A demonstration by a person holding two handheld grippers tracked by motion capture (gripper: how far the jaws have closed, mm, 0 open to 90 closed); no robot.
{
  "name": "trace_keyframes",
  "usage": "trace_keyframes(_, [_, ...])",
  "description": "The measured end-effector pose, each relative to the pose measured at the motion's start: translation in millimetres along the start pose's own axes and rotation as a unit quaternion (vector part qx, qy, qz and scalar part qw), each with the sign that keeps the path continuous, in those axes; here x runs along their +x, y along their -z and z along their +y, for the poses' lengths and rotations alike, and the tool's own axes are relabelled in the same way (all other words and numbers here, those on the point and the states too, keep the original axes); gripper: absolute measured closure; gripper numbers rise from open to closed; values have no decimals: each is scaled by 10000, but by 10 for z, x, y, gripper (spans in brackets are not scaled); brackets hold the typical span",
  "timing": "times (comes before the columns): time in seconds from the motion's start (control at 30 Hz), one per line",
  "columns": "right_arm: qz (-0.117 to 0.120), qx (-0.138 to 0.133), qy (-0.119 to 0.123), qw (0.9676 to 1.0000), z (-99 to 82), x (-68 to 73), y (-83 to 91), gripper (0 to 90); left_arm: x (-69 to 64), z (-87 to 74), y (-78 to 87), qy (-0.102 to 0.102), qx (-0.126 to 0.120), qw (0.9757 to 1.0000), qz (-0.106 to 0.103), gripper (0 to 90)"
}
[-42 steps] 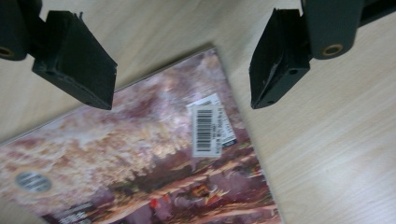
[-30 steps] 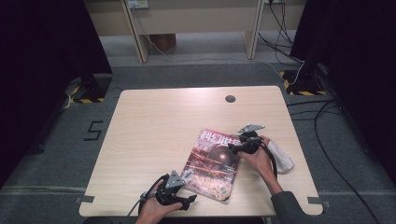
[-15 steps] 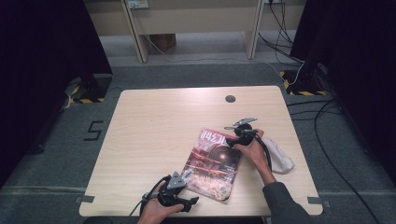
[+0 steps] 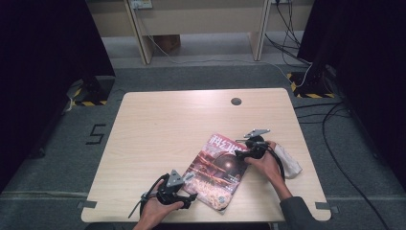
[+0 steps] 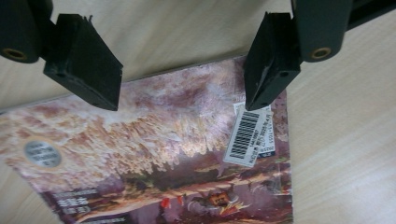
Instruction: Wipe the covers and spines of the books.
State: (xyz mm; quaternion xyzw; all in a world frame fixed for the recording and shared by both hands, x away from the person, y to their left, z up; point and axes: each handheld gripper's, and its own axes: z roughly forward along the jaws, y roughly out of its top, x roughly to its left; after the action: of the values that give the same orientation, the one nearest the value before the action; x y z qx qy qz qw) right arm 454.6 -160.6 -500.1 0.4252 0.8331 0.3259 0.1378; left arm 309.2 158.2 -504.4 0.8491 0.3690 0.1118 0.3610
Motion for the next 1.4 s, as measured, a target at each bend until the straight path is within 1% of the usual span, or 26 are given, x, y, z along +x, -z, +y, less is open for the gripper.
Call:
trace_keyframes(0.07, [-54,11,42,10000,-50,39,47,366,10,10,-11,-211,72,9997,131,288])
trace_keyframes(0.1, [-85,-1,106,9999,-74,54,68,366,14,15,-18,-253,86,9995,180,288])
trace_keyframes(0.17, [-150,24,196,9997,-112,90,114,362,35,25,-23,-301,106,9994,163,285])
trace_keyframes(0.23, [-195,50,246,9995,-142,106,148,358,51,28,-26,-332,117,9992,191,276])
trace_keyframes(0.33, [-197,38,172,9997,-194,107,184,354,71,36,-30,-343,141,9991,210,269])
trace_keyframes(0.47, [-241,119,51,9996,-254,142,247,329,149,58,-41,-245,178,9991,299,245])
trace_keyframes(0.53, [-242,116,38,9996,-296,155,281,326,218,71,-51,-108,199,9992,320,236])
trace_keyframes(0.57, [-237,122,33,9996,-315,155,297,324,253,79,-55,-44,207,9992,336,236])
trace_keyframes(0.6, [-221,132,-7,9997,-333,164,315,322,288,87,-59,-23,209,9991,357,236])
trace_keyframes(0.77, [-134,189,-1,9997,-431,209,406,319,419,126,-69,97,213,9984,511,250])
trace_keyframes(0.9, [-25,183,-18,9998,-524,243,476,319,473,155,-79,16,214,9973,701,260])
trace_keyframes(0.97, [15,171,-71,9998,-564,259,505,320,502,166,-89,33,193,9970,753,261])
trace_keyframes(1.03, [33,171,-51,9998,-599,279,536,320,538,178,-102,82,166,9965,817,264])
trace_keyframes(1.07, [58,183,-87,9998,-621,299,556,320,551,182,-106,98,150,9964,827,269])
trace_keyframes(1.17, [68,169,-78,9998,-671,340,594,320,580,185,-98,165,90,9960,876,300])
trace_keyframes(1.23, [136,153,-94,9997,-710,365,624,324,574,184,-87,242,30,9968,767,292])
trace_keyframes(1.27, [145,159,-94,9997,-717,368,630,328,555,183,-67,329,-15,9974,647,281])
trace_keyframes(1.33, [200,131,-90,9997,-742,390,645,331,502,175,-33,298,-65,9979,578,278])
trace_keyframes(1.4, [230,108,-100,9996,-771,425,657,325,428,153,-3,253,-61,9987,440,272])
